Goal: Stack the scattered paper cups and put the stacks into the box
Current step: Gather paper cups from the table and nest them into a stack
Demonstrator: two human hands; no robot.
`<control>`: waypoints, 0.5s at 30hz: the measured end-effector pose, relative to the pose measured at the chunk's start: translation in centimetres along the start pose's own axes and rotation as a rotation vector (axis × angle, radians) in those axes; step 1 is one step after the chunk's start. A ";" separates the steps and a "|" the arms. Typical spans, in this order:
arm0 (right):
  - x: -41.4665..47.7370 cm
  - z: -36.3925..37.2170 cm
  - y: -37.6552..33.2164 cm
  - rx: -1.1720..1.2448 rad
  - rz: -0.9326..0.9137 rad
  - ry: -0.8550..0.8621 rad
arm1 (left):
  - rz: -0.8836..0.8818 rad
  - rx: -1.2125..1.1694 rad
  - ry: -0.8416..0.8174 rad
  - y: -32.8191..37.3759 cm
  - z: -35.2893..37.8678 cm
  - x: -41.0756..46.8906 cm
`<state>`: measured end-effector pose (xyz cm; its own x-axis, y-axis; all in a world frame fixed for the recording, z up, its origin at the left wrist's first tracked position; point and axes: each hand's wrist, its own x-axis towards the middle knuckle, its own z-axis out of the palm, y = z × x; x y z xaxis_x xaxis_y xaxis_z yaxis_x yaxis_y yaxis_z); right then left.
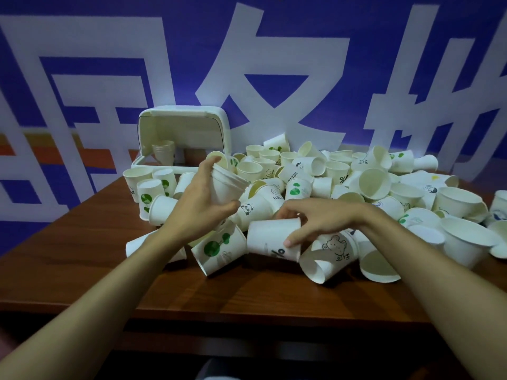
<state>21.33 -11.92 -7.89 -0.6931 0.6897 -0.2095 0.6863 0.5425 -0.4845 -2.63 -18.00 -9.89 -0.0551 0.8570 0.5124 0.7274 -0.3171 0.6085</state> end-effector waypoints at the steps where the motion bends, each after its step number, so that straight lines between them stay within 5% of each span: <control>1: -0.1 -0.4 0.6 0.098 -0.013 0.037 | -0.005 0.002 0.005 -0.1 -0.1 0.1; 10: 0.9 -2.4 1.9 0.976 -0.189 0.546 | 0.037 0.209 0.025 -0.2 0.4 2.6; 15: 2.5 -2.2 -2.1 0.695 -0.214 0.615 | 0.219 0.338 0.022 0.9 0.5 2.5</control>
<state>18.59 -10.26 -5.50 -0.4158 0.8475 0.3298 0.1359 0.4165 -0.8989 -1.77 -15.97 -8.40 0.1139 0.7737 0.6232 0.9075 -0.3363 0.2517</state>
